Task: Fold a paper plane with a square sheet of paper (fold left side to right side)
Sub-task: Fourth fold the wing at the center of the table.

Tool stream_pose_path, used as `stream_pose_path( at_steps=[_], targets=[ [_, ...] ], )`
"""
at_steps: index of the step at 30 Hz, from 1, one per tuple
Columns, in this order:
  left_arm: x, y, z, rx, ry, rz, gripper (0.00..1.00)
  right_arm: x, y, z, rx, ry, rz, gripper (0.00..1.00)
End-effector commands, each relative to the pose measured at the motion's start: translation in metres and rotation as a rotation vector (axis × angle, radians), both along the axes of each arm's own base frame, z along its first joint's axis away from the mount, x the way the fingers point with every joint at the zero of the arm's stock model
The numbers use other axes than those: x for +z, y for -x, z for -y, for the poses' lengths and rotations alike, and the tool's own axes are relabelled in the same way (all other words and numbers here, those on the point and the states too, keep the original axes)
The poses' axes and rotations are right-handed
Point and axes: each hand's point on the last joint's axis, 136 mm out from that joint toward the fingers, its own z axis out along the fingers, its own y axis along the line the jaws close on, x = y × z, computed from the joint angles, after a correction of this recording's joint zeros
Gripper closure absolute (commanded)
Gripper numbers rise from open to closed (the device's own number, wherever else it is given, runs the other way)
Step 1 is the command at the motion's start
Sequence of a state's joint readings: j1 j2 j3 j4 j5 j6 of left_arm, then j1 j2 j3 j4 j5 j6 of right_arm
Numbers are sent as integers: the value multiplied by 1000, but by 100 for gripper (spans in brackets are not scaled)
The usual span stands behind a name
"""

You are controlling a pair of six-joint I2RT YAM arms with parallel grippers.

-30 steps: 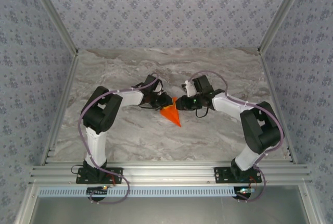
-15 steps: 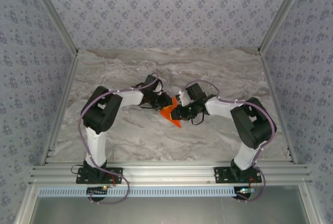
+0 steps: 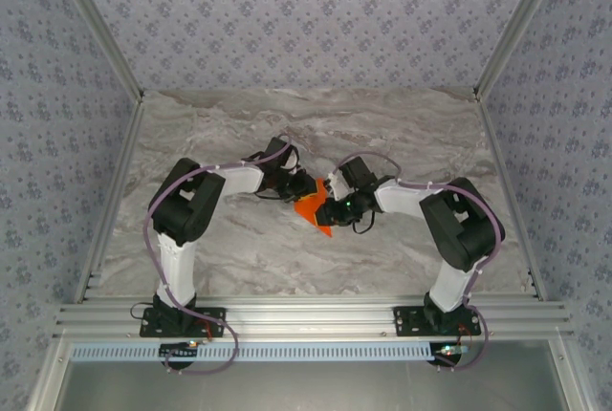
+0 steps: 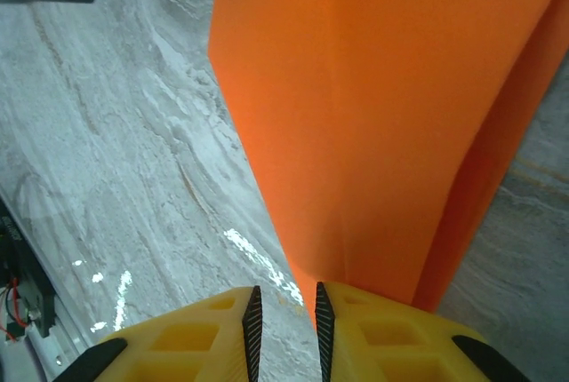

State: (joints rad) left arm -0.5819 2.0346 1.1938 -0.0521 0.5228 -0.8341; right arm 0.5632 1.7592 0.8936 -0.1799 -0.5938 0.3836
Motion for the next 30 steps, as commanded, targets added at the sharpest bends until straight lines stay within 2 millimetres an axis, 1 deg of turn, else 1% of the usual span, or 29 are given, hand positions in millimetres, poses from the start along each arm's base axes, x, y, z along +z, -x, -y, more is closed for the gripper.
stream_pose_path(
  at_steps=[1,7,13,19,25,30],
  targets=[
    [-43,24,-28,13,-144,-109,82,-18,14,12,12,82,-53,75],
    [-45,23,-28,15,-145,-113,82,-21,19,12,19,89,-67,75],
    [-45,23,-29,15,-144,-113,82,-25,23,16,19,106,-81,75],
    [-47,23,-30,17,-147,-116,83,-29,37,23,19,122,-119,75],
    [-49,23,-31,22,-149,-119,83,-34,52,28,25,136,-156,80],
    [-49,23,-32,24,-149,-121,83,-28,60,27,31,114,-163,82]
  ],
)
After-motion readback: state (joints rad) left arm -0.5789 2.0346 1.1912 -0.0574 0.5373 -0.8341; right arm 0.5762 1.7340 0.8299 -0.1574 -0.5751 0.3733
